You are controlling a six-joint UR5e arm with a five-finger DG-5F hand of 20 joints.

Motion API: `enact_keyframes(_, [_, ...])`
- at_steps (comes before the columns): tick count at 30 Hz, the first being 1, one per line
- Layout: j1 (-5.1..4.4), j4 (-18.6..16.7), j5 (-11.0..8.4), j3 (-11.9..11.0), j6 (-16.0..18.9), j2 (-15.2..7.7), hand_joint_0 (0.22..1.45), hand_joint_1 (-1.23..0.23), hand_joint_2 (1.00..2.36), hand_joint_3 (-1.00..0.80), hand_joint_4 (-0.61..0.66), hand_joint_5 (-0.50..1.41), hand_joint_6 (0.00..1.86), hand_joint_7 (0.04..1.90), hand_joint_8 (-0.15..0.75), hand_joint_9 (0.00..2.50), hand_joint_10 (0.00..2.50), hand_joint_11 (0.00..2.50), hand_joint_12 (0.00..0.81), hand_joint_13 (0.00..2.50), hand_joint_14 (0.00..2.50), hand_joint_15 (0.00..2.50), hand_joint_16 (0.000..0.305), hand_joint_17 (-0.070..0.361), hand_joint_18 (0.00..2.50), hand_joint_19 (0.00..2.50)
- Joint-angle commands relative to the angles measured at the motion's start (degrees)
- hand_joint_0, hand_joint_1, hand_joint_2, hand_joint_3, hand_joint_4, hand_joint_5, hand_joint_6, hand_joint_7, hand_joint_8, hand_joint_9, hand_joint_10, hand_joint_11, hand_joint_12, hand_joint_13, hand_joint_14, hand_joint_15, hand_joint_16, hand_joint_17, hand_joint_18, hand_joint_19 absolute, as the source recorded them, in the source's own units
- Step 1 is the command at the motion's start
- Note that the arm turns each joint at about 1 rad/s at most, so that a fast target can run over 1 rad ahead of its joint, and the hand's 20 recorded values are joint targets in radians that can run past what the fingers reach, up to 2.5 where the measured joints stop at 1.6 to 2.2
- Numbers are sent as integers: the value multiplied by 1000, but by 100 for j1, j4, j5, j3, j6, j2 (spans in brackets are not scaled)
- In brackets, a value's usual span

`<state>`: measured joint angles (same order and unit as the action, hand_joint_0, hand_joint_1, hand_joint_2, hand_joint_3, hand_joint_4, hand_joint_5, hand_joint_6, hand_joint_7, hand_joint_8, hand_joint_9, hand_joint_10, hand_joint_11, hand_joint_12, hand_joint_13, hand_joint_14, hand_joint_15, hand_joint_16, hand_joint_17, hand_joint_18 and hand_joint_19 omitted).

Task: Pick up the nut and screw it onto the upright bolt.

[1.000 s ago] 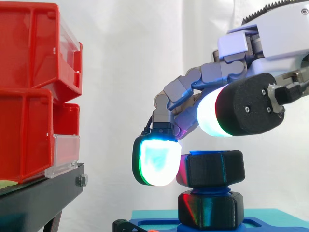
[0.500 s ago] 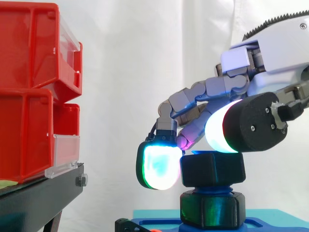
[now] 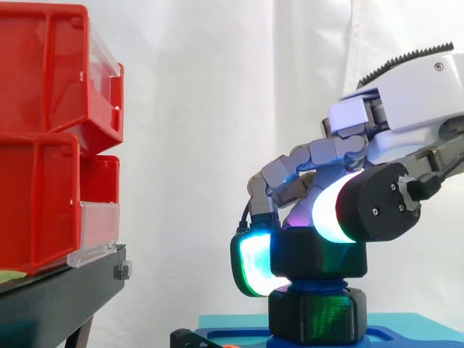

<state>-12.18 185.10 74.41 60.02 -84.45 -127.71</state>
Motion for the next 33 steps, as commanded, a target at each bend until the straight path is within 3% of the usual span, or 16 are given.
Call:
enact_keyframes(1, [32,0,12,1,-2,0,483,-241,1000,-500,173,-77,677,1083,276,779,0,0,242,668,0,0,15,33,244,0])
enact_keyframes(9, [50,18,12,-78,-10,0,494,-250,1000,-500,152,-44,725,1088,301,1008,0,0,202,861,0,0,9,20,476,0])
enact_keyframes(12, [67,53,21,-131,-28,9,489,-242,1000,-500,234,-25,542,1369,293,976,0,0,218,828,0,0,12,28,439,0])
enact_keyframes(13, [76,62,21,-149,-37,9,486,-235,1000,-500,275,-29,502,1370,287,951,0,0,224,813,0,0,14,31,424,0])
enact_keyframes(18, [85,255,65,-377,-125,9,481,-222,1000,-500,350,-51,504,1115,279,943,0,0,230,783,0,0,18,40,400,0])
enact_keyframes(24, [85,255,65,-421,-160,9,476,-212,1000,-500,276,-86,503,825,252,870,0,0,229,734,0,0,21,48,371,0])
enact_keyframes(33, [41,141,65,-430,-169,9,473,-202,1000,-500,256,-96,502,756,237,812,0,0,236,684,0,0,23,52,317,0])
